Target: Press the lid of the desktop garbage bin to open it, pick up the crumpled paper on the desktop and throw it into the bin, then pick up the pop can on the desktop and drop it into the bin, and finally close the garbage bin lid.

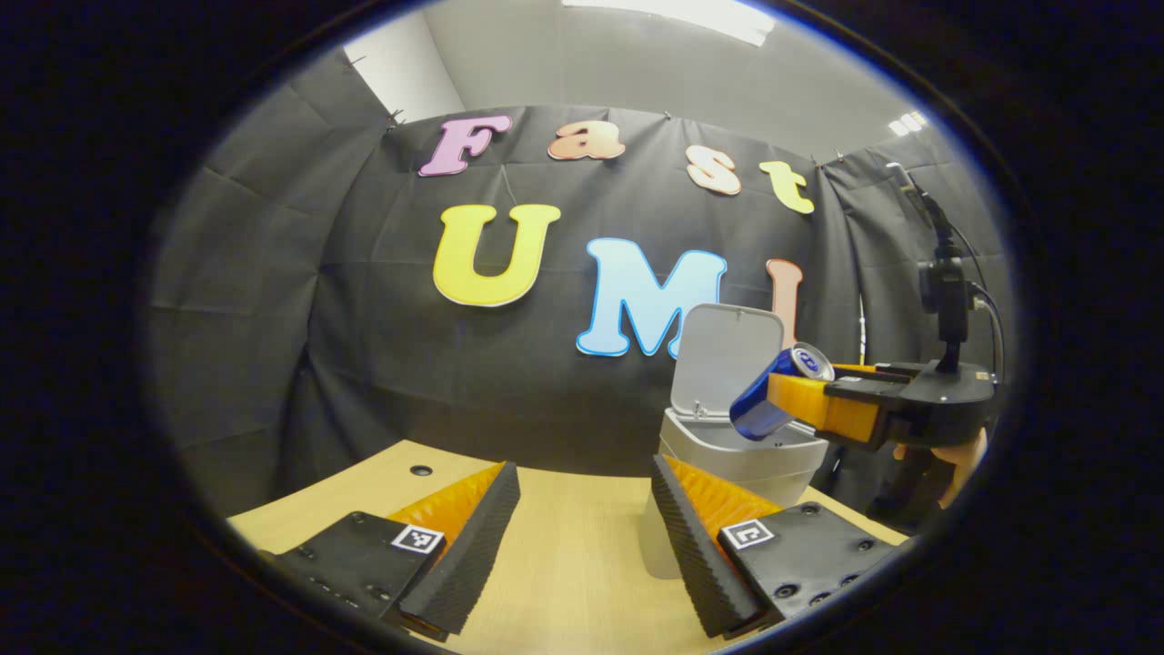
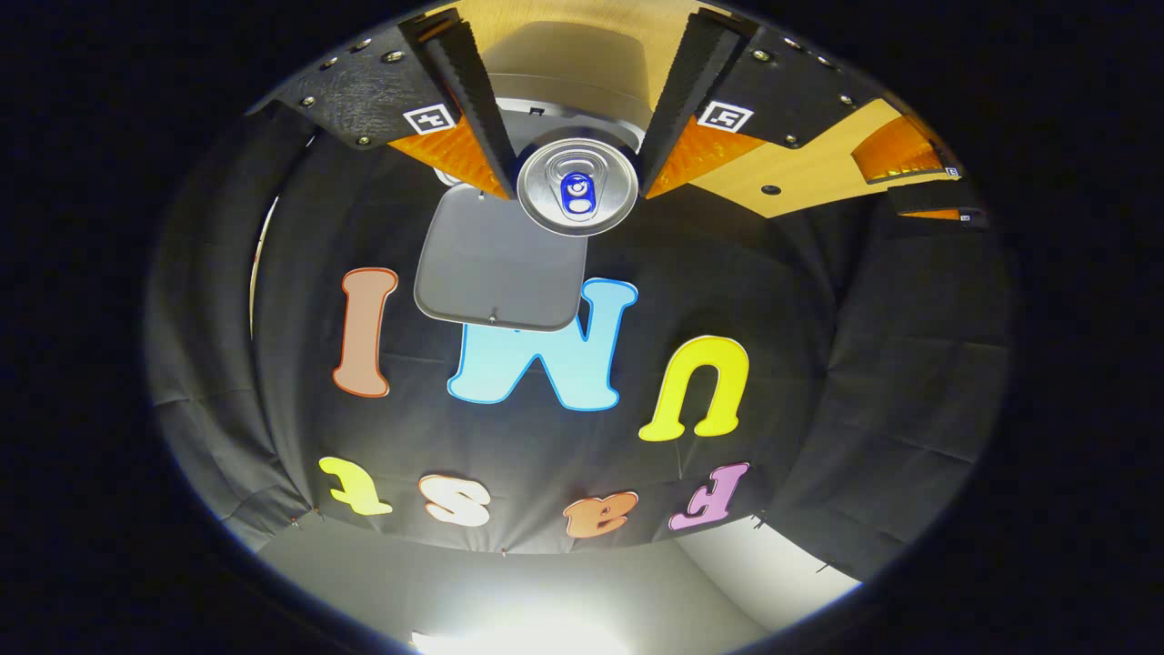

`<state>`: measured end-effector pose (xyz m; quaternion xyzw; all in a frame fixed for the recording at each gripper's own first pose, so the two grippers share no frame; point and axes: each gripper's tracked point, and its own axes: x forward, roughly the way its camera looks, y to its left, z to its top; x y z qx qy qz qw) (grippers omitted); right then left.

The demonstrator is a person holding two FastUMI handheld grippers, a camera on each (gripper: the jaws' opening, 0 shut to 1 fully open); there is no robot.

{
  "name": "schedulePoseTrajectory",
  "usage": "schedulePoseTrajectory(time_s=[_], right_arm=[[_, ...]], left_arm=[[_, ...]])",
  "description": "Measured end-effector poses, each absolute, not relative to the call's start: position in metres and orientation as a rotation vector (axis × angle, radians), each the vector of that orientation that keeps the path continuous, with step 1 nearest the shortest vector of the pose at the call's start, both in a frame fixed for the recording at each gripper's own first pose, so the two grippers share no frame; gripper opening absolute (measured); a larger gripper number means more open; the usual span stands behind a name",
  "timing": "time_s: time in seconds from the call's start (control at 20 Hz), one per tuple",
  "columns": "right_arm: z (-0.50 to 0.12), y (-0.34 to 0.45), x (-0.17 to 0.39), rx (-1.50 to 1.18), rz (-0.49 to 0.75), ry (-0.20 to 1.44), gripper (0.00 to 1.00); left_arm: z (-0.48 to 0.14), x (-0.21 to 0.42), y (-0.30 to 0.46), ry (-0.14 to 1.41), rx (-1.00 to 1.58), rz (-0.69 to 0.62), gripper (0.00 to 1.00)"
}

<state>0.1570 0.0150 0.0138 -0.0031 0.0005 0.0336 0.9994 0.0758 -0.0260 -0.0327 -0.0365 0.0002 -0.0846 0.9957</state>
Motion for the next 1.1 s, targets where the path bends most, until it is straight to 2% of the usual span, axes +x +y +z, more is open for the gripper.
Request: schedulePoseTrajectory(time_s=[0.5, 0.6, 1.1], right_arm=[[-0.008, 0.017, 0.175, 0.018, 0.056, 0.077, 0.85], [-0.006, 0.014, 0.174, 0.031, 0.05, 0.073, 0.92], [0.007, -0.004, 0.165, 0.021, 0.016, 0.049, 0.92]], left_arm=[[-0.034, 0.064, -0.012, 0.002, -0.056, -0.123, 0.95], [-0.035, 0.062, -0.009, 0.005, -0.054, -0.114, 0.95], [-0.032, 0.056, -0.018, -0.005, -0.037, -0.134, 0.95]])
